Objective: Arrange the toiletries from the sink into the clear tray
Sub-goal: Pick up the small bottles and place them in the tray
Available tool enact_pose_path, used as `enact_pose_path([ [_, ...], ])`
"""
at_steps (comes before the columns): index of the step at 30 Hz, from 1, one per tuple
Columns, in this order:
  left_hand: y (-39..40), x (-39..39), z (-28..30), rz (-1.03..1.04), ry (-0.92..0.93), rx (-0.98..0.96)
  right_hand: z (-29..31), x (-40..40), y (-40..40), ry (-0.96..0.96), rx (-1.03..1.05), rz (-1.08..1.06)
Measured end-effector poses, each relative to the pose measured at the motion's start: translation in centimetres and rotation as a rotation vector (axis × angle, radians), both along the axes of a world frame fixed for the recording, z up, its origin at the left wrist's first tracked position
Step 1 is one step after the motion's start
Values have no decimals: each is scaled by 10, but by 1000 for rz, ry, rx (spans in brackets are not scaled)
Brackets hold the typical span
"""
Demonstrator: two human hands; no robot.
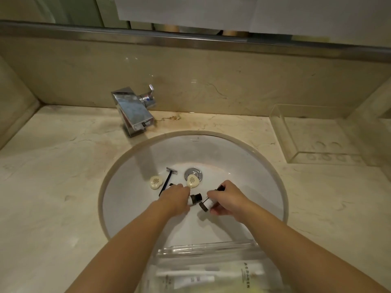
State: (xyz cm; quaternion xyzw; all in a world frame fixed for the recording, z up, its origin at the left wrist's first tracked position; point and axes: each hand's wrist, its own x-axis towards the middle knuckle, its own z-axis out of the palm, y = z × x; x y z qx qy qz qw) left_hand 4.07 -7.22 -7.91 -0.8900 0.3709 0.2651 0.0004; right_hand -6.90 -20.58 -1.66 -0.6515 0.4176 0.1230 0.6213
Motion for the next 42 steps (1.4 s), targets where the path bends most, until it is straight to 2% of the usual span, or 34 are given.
enact_pose_path([
  [2,0,2,1,15,27,-27,4,0,-2,4,7,10],
  [4,3,5,7,62,136,-98,8,0,-2,12,-2,13],
  [10,24,10,58,432,810,-384,24,-7,2,-43,63,-39],
  [13,34,8,79,579,1017,-445,34,-14,6,-84,86,-58],
  [17,49,-3,97,704,1173,-525,48,-27,14,-131,68,-86],
  [23,77,-35,123,700,1207,-621,73,-49,31,-217,218,-228],
  [30,110,-72,153,662,1188,-699,103,-77,50,-338,367,-234],
  [34,126,-80,172,582,1121,-715,118,-92,60,-368,336,-131],
  [39,139,-98,194,432,1025,-645,128,-116,71,-383,212,6],
  [42,147,-111,202,320,902,-609,130,-132,75,-374,151,63],
])
